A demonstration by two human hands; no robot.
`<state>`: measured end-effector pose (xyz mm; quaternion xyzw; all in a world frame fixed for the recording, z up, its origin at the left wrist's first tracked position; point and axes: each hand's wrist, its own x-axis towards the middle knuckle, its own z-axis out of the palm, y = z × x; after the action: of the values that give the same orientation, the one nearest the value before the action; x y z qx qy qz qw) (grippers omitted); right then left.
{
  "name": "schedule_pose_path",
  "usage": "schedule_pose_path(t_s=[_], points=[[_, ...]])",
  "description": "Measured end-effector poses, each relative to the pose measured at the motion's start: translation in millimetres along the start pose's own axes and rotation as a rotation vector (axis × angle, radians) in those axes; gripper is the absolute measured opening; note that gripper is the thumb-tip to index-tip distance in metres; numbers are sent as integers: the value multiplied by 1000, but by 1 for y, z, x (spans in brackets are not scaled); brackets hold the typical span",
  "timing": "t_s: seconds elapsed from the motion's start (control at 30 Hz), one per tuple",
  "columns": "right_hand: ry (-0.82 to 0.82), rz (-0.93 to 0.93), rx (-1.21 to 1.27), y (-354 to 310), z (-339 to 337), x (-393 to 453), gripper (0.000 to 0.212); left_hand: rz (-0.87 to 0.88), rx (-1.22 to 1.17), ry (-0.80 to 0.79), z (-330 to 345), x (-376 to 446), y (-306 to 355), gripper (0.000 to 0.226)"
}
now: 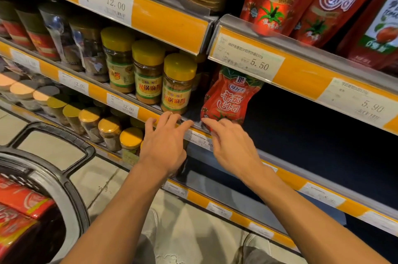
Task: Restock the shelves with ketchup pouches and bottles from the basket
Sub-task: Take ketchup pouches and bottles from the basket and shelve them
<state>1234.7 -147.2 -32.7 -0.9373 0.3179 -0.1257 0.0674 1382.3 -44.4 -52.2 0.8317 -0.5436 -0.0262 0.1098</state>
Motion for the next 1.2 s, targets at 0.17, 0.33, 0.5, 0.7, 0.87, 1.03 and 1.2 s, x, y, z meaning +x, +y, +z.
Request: schedule_pose_path(t_s=[0.17, 0.33, 0.5, 0.7, 0.87, 1.03, 1.2], points=[[-74, 77, -123, 0, 8, 20, 56, 2, -25, -3, 0, 1, -2, 75], [-25, 131, -94, -2, 17, 34, 54, 2, -34, -13, 0, 2, -3, 75], [18, 118, -97, -1, 22, 33, 56, 8, -38, -21, -1, 1, -4, 76], [25, 139, -116, 4, 25, 37, 57, 10, -33, -31, -2, 0, -5, 76], [-43, 152, -115, 13, 24, 47, 56, 13, -42, -47, -4, -1, -4, 76], [-65, 185, -125, 20, 22, 56, 51, 11, -59, -51, -4, -1, -4, 76], [-72, 183, -134, 26, 23, 61, 59, 12, -73, -49, -3, -1, -4, 76]])
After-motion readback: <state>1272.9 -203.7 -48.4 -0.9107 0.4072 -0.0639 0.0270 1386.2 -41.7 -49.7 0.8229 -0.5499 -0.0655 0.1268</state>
